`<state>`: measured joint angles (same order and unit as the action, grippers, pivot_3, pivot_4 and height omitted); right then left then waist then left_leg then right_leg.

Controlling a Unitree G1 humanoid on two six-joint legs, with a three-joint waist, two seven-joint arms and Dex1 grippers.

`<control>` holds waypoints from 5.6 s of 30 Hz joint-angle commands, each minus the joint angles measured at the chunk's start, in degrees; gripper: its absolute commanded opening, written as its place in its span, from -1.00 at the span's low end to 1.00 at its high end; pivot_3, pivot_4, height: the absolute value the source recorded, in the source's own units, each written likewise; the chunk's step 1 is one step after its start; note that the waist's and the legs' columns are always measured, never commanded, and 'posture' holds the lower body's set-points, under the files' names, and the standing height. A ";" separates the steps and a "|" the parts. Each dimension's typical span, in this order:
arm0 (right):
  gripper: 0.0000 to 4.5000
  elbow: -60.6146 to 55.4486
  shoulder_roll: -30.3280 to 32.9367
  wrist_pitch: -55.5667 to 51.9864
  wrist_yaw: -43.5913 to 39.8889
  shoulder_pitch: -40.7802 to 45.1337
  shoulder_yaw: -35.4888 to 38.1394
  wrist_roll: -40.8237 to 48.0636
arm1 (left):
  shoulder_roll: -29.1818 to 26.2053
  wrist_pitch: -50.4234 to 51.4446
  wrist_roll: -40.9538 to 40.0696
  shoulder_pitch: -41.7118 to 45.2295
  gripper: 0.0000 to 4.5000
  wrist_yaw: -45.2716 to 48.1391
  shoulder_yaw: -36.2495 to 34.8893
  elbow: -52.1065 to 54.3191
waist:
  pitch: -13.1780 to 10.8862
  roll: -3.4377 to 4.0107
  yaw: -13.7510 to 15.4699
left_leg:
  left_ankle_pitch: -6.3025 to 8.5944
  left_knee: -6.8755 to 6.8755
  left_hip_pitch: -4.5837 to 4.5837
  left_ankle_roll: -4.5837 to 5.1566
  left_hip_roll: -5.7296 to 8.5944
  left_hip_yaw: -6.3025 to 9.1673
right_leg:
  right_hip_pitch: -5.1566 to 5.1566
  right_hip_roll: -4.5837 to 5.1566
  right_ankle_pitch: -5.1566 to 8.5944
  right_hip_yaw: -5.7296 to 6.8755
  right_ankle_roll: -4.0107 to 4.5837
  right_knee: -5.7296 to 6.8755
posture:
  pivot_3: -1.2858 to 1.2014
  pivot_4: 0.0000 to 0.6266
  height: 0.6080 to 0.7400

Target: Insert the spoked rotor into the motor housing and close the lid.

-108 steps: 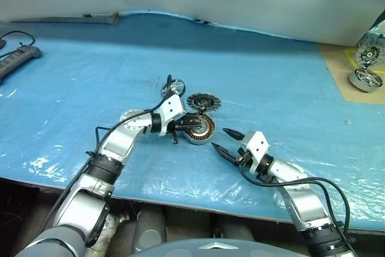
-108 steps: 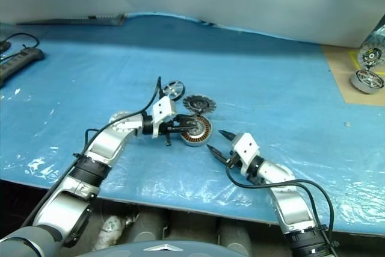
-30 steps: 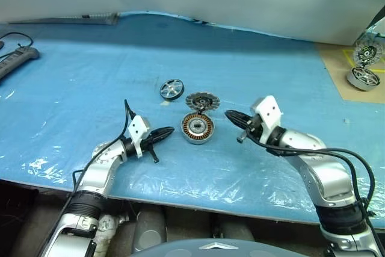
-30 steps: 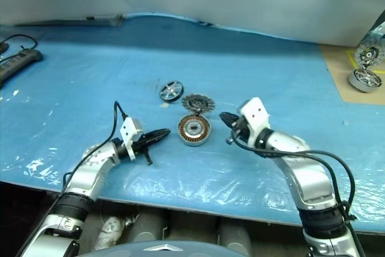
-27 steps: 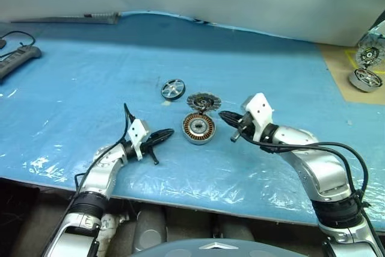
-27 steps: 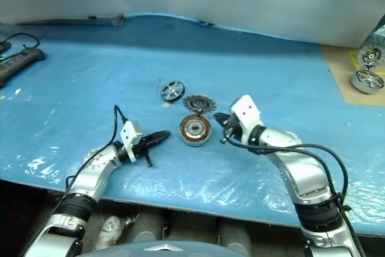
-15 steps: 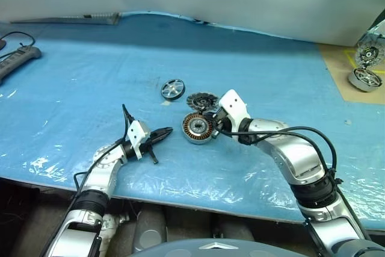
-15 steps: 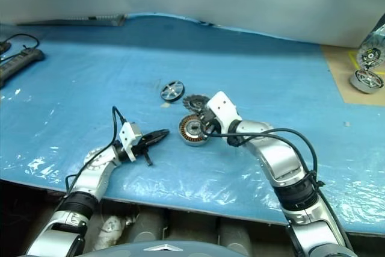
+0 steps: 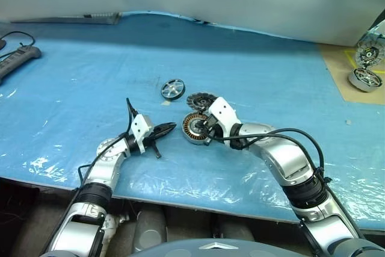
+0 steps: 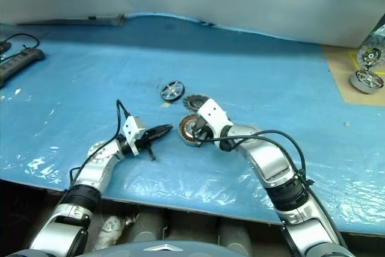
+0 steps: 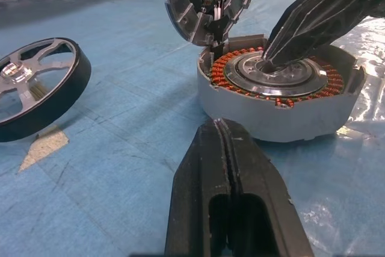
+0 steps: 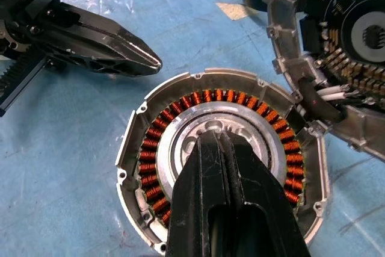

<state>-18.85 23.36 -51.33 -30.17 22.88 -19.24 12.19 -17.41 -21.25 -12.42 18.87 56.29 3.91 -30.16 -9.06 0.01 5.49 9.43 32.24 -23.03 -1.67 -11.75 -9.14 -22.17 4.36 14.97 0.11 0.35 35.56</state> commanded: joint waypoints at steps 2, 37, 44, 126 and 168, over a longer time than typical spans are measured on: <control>-0.99 -2.64 1.03 0.11 -0.81 -1.18 0.53 0.34 | 0.38 -4.97 0.32 1.10 -1.00 1.18 -0.61 -5.27 | 0.00 0.00 0.01 | 0.00 0.01 0.01 0.00 0.00 0.00 | 0.01 0.00 0.00 -0.01 0.00 0.00 | 0.03 -0.52 1.00; -0.99 -1.23 1.39 0.97 -0.71 -2.47 0.42 -2.13 | -0.09 -0.21 0.17 -0.94 -1.00 0.90 0.41 2.85 | 0.01 -0.01 0.06 | 0.00 0.02 0.29 0.00 -0.01 -0.11 | 0.14 0.01 0.01 -0.13 0.00 0.11 | 0.03 -0.52 1.00; -0.99 -4.20 2.50 -0.94 -1.21 -2.73 1.62 -1.07 | -0.02 -1.42 0.17 -1.00 -1.00 1.47 0.35 1.40 | 0.01 -0.01 0.01 | 0.00 0.01 0.29 0.00 -0.02 -0.11 | 0.12 0.01 0.01 -0.14 0.00 0.11 | 0.03 -0.52 1.00; -1.00 5.09 -4.28 46.84 -4.45 -28.19 16.10 1.19 | -2.46 16.53 16.91 46.94 0.62 -7.69 -2.63 -45.80 | -0.16 -0.27 0.37 | 0.00 0.11 -0.24 0.04 0.16 0.53 | 0.13 0.04 0.00 0.39 0.02 -0.16 | 0.03 -0.52 1.00; -1.00 -1.55 -2.27 41.56 -6.61 -24.75 11.90 2.03 | -2.06 17.37 22.37 45.25 -0.99 -9.04 -1.75 -46.17 | -0.17 -0.28 0.37 | 0.00 -0.05 -0.23 0.03 0.16 0.61 | 0.21 0.05 -0.01 0.47 0.01 -0.40 | 0.03 -0.52 1.00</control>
<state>-19.42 20.81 -10.94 -36.54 -2.43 -7.48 14.07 -18.43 -3.38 9.87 64.19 46.80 2.36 -76.53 -9.23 -0.27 5.86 9.43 32.18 -23.26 -1.64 -11.59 -8.53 -21.96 4.40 14.96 0.58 0.36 35.16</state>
